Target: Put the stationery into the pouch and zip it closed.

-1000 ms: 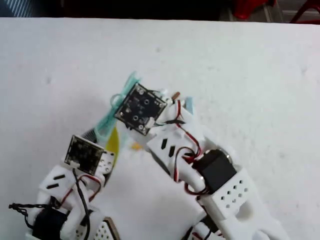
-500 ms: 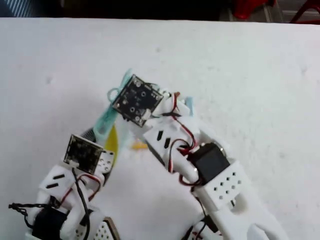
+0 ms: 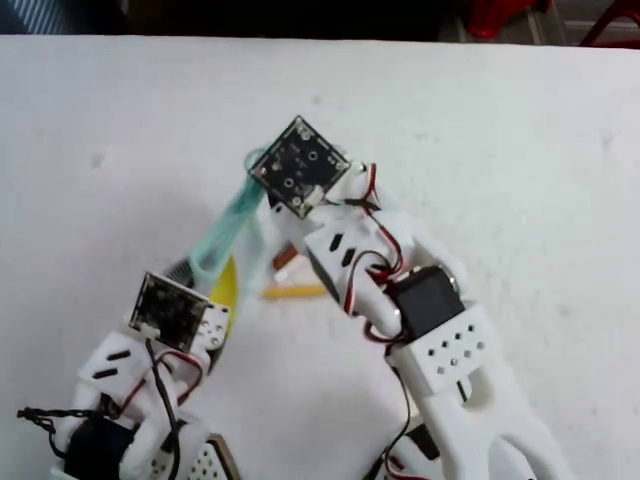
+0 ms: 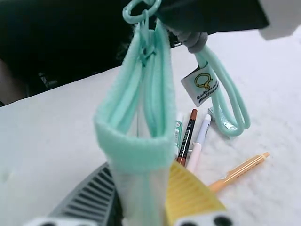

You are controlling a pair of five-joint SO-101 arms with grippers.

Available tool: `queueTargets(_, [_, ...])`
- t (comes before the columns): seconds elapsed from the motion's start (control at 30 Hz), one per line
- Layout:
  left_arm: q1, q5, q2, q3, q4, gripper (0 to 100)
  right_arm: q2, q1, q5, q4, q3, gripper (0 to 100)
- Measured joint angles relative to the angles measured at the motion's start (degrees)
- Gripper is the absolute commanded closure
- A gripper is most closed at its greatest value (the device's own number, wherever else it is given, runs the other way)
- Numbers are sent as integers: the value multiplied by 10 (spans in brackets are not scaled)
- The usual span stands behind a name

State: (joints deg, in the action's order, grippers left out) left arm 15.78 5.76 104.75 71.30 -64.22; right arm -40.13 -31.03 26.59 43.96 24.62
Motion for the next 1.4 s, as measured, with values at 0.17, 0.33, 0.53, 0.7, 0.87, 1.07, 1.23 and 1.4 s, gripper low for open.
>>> queueTargets(0.17, [3,0,0,0,0,978,0,1,0,-5,0,981])
queueTargets(0.33, [3,1,1,0,0,978,19,14,0,-30,1,981])
queueTargets(0.53, [4,2,1,0,-2,978,69,54,0,-49,0,981])
queueTargets(0.7, [4,2,1,0,-2,978,72,60,0,-50,-4,981])
queueTargets(0.87, [4,2,1,0,-3,978,72,47,0,-49,-5,902])
queueTargets(1.07, [4,2,2,0,-7,977,14,13,0,-4,-9,616])
queueTargets(1.23, [4,2,2,0,-7,977,-50,6,-1,51,-13,669])
queueTargets(1.4, [-24,0,0,1,12,977,-109,32,-1,91,-16,708])
